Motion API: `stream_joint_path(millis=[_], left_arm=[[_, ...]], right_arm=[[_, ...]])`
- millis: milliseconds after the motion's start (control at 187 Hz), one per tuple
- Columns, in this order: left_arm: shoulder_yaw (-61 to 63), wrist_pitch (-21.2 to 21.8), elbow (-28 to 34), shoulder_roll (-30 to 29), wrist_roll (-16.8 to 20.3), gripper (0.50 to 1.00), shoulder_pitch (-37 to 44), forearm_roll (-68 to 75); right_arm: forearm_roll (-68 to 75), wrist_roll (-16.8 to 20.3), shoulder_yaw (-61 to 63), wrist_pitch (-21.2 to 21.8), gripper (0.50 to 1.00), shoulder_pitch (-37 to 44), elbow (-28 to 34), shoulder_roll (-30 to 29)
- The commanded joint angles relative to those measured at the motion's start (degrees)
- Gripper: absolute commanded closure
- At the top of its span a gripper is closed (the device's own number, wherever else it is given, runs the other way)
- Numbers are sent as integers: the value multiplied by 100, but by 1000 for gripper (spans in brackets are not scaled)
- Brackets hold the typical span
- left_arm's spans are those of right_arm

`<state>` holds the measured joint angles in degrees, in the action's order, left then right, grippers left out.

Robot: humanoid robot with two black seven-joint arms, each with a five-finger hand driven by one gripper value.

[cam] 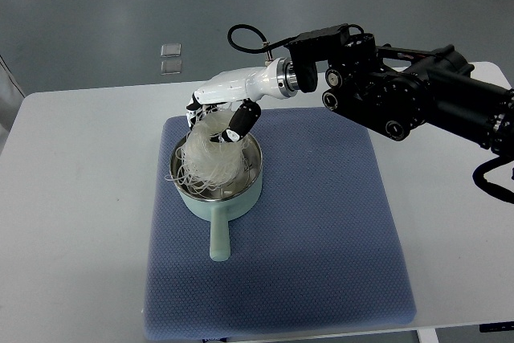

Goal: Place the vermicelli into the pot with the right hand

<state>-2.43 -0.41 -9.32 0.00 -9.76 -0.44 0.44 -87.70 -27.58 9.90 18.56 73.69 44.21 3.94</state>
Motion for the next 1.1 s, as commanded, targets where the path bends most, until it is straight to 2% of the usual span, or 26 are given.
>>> stream_joint_path(millis=[0,53,144,380,652,765,845,1096], left_arm=[[-3,6,0,0,1,500,0,0],[-3,-2,0,0,1,500,0,0],[-3,-2,0,0,1,500,0,0],[-3,-2,0,0,1,500,0,0],[-3,-2,0,0,1,500,0,0],[-3,-2,0,0,1,500,0,0],[-3,6,0,0,1,500,0,0],[-3,-2,0,0,1,500,0,0]], right_arm=[[-10,7,-15,-11,887,-74,-8,-17],[-19,7,-15,-37,857,-136,-8,-17],[-28,7,-24,-63,848,-162,-8,-17],[-28,7,-15,-90,769,-162,-17,1],[-10,7,-15,-72,744,-145,-17,45],[69,7,64,-46,638,-101,-17,115],[113,-2,91,-72,609,-66,-17,194],[1071,-2,1251,-99,587,-259,-149,344]])
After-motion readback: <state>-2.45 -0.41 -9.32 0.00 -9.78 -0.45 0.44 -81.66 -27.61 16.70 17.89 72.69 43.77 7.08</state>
